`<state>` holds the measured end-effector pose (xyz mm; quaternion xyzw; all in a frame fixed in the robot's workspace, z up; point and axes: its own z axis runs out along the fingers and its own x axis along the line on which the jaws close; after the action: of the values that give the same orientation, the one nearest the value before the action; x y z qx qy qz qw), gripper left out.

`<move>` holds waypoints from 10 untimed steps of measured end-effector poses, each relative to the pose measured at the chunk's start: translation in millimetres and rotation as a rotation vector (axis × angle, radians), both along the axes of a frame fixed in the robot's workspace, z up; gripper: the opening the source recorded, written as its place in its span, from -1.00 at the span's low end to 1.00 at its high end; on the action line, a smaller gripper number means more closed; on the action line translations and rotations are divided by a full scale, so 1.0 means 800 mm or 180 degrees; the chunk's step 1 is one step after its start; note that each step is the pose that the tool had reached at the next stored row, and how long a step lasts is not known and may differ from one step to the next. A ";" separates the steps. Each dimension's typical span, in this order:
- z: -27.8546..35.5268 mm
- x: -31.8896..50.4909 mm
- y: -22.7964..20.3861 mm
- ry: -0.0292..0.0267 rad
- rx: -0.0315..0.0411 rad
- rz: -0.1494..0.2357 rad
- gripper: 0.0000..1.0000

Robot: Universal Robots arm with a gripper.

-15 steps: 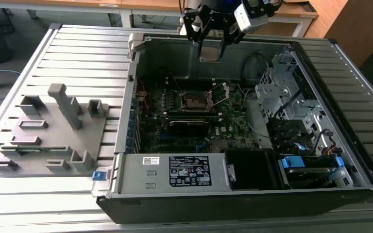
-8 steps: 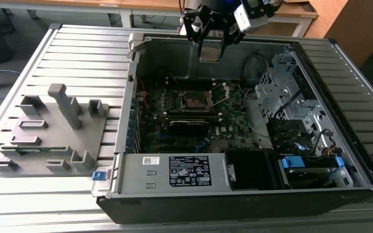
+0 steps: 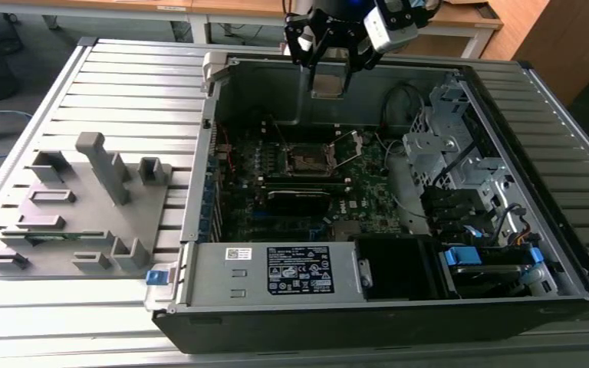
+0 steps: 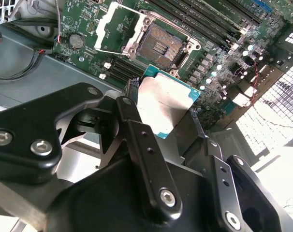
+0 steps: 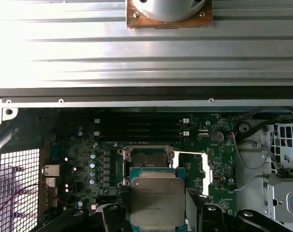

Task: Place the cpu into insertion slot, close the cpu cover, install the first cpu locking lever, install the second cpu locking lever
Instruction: 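Place the cpu into insertion slot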

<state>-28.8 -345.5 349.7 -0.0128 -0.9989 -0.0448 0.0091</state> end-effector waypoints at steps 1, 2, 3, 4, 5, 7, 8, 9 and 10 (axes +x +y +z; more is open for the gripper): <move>0.0000 0.000 0.0000 0.0000 0.0000 0.0000 0.08; 0.0000 0.000 0.0000 0.0000 0.0000 0.0000 0.08; 0.0000 0.000 0.0000 0.0000 0.0000 0.0000 0.08; 0.0000 0.000 0.0000 0.0000 0.0000 0.0000 0.08; 0.0000 0.000 0.0000 0.0000 0.0000 0.0000 0.08; 0.0000 0.000 0.0000 0.0000 0.0000 0.0000 0.08; -0.0002 0.000 0.0000 0.0000 0.0000 0.0000 0.08; -0.0006 0.000 0.0000 0.0000 0.0001 0.0000 0.08; -0.0012 0.000 0.0000 0.0000 0.0000 0.0000 0.08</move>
<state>-29.0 -345.4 348.8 -0.0128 -0.9989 -0.0448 0.0090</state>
